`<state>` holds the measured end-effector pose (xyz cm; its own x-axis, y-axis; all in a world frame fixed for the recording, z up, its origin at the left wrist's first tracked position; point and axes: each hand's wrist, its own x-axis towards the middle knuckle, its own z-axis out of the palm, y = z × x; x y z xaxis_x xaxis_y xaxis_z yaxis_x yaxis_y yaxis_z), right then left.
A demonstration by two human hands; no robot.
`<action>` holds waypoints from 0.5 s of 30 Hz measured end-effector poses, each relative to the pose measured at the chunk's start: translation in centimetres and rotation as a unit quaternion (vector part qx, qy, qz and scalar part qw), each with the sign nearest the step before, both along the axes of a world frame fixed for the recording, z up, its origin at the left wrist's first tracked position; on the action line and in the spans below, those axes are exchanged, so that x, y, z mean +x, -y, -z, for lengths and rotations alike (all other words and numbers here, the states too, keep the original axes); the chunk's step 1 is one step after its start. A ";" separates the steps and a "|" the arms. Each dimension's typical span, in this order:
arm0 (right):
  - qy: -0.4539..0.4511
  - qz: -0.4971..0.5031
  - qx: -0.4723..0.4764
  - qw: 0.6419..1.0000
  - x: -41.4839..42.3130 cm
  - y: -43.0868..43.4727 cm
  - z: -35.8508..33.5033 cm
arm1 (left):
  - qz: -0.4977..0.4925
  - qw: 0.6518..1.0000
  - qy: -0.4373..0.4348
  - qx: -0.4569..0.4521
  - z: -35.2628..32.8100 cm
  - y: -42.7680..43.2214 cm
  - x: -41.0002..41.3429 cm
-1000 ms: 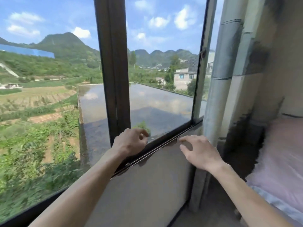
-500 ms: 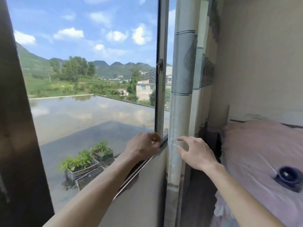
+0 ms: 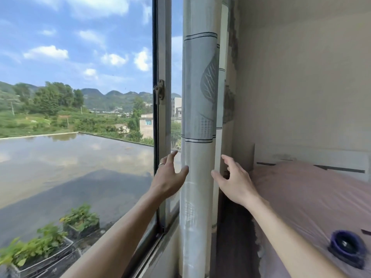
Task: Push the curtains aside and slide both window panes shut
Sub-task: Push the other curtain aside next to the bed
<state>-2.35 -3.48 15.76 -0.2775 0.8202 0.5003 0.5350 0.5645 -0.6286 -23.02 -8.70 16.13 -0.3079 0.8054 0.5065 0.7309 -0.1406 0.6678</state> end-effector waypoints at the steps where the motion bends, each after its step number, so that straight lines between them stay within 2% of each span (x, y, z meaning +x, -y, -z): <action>1: -0.013 -0.007 -0.004 1.000 -0.5 -1.8 -0.1 | 0.002 1.000 0.017 0.010 0.1 -2.0 -0.2; 8: -0.070 -0.053 -0.036 0.995 -3.9 -15.3 -0.5 | 0.018 0.985 0.151 0.086 -0.3 -16.2 -0.7; 12: -0.117 -0.090 -0.047 0.988 -6.0 -22.3 -0.8 | 0.046 0.977 0.178 0.111 -0.3 -24.0 -0.8; 15: -0.133 -0.077 -0.017 0.988 -6.9 -27.3 -1.3 | 0.031 0.977 0.178 0.111 -0.4 -29.8 -0.5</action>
<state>-9.24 23.84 17.01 -0.2631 0.7958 0.5455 0.2567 0.6027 -0.7555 -23.53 21.12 16.55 -0.4515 0.7108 0.5394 0.4427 -0.3464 0.8270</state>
